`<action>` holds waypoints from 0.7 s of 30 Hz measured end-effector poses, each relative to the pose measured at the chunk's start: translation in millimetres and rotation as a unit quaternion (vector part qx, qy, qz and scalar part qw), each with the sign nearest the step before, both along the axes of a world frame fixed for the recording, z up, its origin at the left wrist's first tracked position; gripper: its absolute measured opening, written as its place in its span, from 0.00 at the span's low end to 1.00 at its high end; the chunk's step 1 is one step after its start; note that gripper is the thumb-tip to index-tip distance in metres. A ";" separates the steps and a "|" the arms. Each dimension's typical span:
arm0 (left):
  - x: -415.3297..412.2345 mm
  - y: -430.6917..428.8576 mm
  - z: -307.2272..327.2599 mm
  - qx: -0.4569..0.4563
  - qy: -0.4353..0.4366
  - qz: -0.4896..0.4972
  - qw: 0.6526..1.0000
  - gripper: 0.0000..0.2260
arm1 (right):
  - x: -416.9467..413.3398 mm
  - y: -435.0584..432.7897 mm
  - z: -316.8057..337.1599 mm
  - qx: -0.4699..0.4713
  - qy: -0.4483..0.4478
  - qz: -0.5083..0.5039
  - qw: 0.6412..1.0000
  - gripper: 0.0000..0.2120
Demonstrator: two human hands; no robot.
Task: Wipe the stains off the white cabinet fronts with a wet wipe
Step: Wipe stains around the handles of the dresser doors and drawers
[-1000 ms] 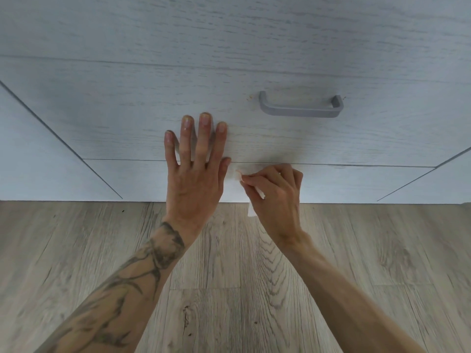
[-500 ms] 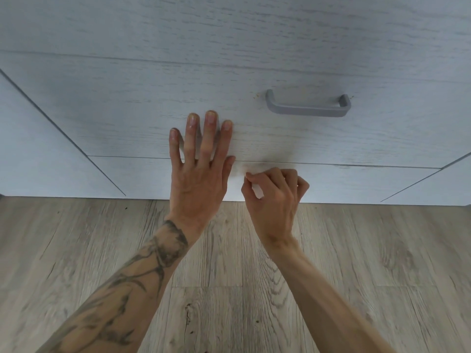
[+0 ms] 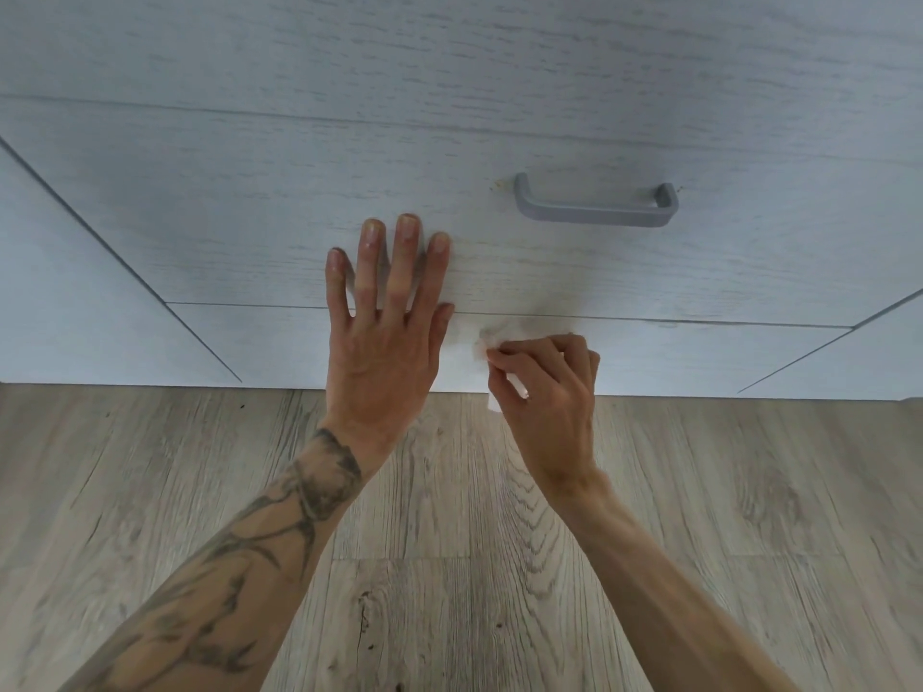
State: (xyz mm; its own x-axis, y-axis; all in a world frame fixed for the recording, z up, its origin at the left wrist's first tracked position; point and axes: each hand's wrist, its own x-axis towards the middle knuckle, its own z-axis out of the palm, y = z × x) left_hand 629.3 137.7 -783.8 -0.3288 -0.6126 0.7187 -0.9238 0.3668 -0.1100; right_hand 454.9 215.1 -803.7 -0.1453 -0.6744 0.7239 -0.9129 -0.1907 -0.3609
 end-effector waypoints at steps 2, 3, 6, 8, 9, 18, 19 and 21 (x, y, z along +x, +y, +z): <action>0.1 -0.3 0.1 0.000 0.001 -0.003 1.000 0.35 | -13.2 8.3 -0.8 0.005 -0.009 -0.007 1.000 0.04; -0.1 -0.4 0.2 0.000 0.003 -0.004 1.000 0.35 | -20.8 12.6 -0.7 0.008 -0.015 -0.019 1.000 0.05; -1.4 -0.5 0.1 0.003 0.008 -0.009 1.000 0.35 | -40.8 25.7 2.9 0.018 -0.060 -0.064 0.996 0.05; -1.9 -0.5 -0.2 0.002 0.008 -0.008 1.000 0.34 | -45.9 31.8 9.0 0.031 -0.136 -0.085 0.987 0.04; -2.3 -0.4 -0.5 0.003 0.008 -0.007 1.000 0.34 | -47.1 32.8 13.2 0.039 -0.182 -0.092 0.978 0.04; -0.9 1.3 1.3 0.004 0.006 -0.007 1.000 0.34 | -41.0 21.7 35.1 0.126 -0.480 -0.016 0.868 0.10; -1.3 1.6 1.5 0.007 0.006 -0.008 1.000 0.34 | -39.3 22.6 34.9 0.127 -0.489 -0.016 0.863 0.10; -1.9 1.9 2.3 0.011 0.007 -0.010 1.000 0.34 | -37.6 25.4 34.4 0.116 -0.486 -0.025 0.866 0.10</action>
State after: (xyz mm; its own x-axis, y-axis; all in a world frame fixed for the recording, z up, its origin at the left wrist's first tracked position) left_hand 627.4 139.6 -781.5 -0.3313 -0.6210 0.7103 -0.9176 0.3874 -0.0893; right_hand 417.3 240.5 -769.4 -0.6440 -0.7599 0.0890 -0.1610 0.0208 -0.9867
